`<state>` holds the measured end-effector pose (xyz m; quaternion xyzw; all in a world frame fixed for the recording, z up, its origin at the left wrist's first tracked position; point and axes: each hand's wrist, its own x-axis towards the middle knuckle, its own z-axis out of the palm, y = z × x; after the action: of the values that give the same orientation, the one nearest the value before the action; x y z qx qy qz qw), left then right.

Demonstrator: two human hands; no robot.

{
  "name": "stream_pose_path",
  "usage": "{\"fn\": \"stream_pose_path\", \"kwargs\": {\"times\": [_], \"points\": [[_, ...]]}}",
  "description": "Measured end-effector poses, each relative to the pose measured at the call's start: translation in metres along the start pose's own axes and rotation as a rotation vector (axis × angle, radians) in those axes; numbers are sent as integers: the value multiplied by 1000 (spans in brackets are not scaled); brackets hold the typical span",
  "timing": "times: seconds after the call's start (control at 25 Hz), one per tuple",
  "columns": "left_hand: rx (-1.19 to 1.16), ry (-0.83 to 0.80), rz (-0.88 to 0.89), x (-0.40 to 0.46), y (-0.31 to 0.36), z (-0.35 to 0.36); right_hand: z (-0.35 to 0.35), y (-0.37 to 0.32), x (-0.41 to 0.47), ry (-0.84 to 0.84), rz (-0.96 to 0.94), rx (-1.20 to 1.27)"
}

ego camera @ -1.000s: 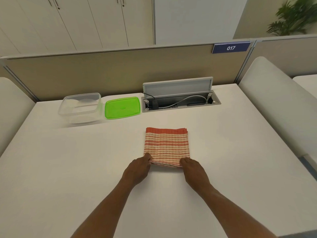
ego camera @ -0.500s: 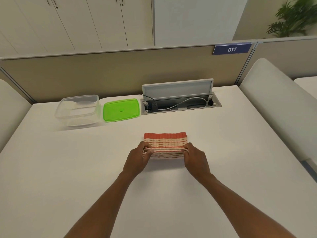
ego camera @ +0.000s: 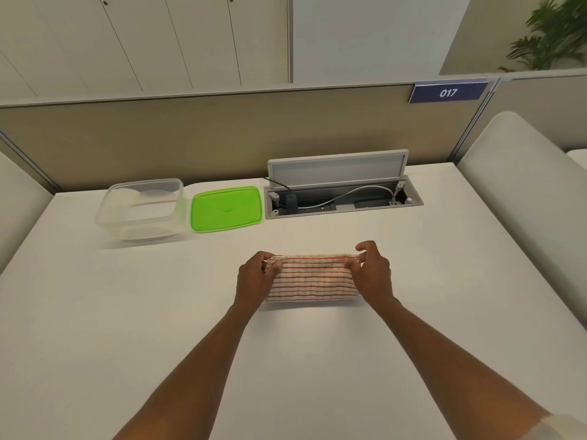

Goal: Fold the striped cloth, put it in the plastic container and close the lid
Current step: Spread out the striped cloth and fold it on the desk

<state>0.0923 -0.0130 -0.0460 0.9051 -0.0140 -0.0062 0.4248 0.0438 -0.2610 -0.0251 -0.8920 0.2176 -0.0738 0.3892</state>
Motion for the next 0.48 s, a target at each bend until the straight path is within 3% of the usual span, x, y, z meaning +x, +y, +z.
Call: {"fn": "stream_pose_path", "kwargs": {"times": [0.48], "points": [[40,-36,-70,38,-17,13,21,1,42,-51,102,-127]]}}
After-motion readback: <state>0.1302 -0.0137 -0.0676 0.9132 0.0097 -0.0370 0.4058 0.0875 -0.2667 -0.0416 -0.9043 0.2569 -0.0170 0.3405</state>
